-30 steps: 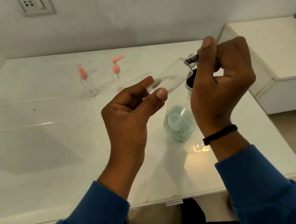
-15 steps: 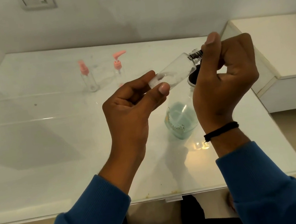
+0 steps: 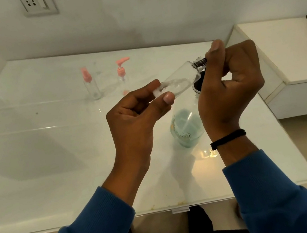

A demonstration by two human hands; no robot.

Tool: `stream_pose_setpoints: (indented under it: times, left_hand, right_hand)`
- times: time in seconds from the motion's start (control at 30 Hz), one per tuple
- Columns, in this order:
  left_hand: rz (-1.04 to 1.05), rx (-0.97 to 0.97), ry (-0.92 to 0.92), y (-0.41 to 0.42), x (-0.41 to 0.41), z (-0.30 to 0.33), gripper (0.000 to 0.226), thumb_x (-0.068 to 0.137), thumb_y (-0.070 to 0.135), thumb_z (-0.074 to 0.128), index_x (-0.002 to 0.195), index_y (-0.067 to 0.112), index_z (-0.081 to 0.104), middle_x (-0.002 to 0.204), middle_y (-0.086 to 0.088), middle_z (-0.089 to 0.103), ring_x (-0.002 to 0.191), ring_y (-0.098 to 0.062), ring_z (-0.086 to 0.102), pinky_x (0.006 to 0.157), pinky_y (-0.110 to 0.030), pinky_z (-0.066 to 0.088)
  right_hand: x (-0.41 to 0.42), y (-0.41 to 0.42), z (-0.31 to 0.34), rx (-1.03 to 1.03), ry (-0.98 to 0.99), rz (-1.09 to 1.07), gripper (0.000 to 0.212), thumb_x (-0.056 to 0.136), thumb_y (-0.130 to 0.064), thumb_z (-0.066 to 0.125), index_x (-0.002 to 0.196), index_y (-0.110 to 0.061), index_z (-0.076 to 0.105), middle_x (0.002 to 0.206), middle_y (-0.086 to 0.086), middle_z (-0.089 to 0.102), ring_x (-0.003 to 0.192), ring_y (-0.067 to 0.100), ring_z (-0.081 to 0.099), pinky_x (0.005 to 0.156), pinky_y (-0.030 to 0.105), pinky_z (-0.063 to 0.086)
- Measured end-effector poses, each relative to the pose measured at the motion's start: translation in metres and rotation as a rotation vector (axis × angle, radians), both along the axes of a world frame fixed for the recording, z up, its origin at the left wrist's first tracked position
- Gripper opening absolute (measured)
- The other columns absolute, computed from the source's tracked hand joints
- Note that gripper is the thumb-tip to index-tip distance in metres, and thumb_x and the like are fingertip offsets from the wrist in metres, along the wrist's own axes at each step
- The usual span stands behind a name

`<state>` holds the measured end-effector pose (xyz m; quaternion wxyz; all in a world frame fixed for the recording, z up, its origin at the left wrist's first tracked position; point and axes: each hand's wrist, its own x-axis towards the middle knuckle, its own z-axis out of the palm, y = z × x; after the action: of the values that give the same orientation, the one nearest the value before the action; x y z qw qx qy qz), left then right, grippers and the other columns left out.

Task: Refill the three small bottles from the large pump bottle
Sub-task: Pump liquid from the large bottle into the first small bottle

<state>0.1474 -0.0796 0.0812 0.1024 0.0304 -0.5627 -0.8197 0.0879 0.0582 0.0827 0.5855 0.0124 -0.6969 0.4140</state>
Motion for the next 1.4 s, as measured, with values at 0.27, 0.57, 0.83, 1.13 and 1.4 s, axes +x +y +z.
stream_pose_setpoints:
  times: [0.27, 0.57, 0.83, 1.13, 1.4]
  left_hand:
    - [0.001, 0.004, 0.008, -0.0002, -0.0002, 0.0, 0.044, 0.068, 0.021, 0.08, 0.11, 0.009, 0.073, 0.1, 0.0, 0.079, 0.095, -0.024, 0.076, 0.078, -0.029, 0.061]
    - [0.007, -0.004, 0.009, -0.0004, -0.0002, -0.0001, 0.046, 0.069, 0.022, 0.079, 0.112, 0.007, 0.073, 0.102, 0.0, 0.079, 0.096, -0.024, 0.076, 0.078, -0.029, 0.061]
    - [0.003, -0.001, 0.004, -0.0002, -0.001, -0.0001, 0.043, 0.069, 0.022, 0.08, 0.11, 0.01, 0.074, 0.104, -0.002, 0.079, 0.095, -0.025, 0.076, 0.079, -0.031, 0.061]
    - [0.003, -0.002, 0.008, -0.0003, -0.0012, 0.0005, 0.046, 0.068, 0.023, 0.08, 0.111, 0.009, 0.073, 0.102, 0.0, 0.079, 0.095, -0.024, 0.076, 0.079, -0.03, 0.061]
    - [0.001, 0.0, 0.002, 0.0003, -0.0004, -0.0001, 0.043, 0.068, 0.023, 0.08, 0.109, 0.011, 0.074, 0.102, 0.002, 0.079, 0.095, -0.023, 0.076, 0.078, -0.028, 0.061]
  right_hand:
    - [0.0009, -0.0019, -0.003, -0.031, 0.003, 0.032, 0.036, 0.099, -0.003, 0.062, 0.063, 0.001, 0.058, 0.062, 0.014, 0.052, 0.062, 0.02, 0.044, 0.057, 0.033, 0.038]
    - [0.0007, -0.0025, -0.0028, -0.018, 0.014, 0.038, 0.037, 0.099, -0.003, 0.061, 0.062, 0.001, 0.057, 0.062, 0.013, 0.051, 0.063, 0.021, 0.043, 0.059, 0.032, 0.037]
    - [-0.0021, -0.0004, 0.0009, 0.011, 0.017, 0.003, 0.04, 0.099, -0.006, 0.061, 0.061, 0.004, 0.056, 0.062, 0.015, 0.052, 0.061, 0.026, 0.044, 0.056, 0.041, 0.037]
    - [-0.0025, -0.0006, 0.0021, 0.018, 0.023, 0.006, 0.04, 0.099, -0.005, 0.06, 0.06, 0.003, 0.055, 0.061, 0.015, 0.051, 0.061, 0.027, 0.043, 0.056, 0.041, 0.036]
    - [-0.0018, -0.0011, 0.001, 0.011, 0.012, -0.001, 0.04, 0.099, -0.007, 0.06, 0.06, 0.002, 0.055, 0.063, 0.014, 0.051, 0.061, 0.026, 0.044, 0.056, 0.044, 0.038]
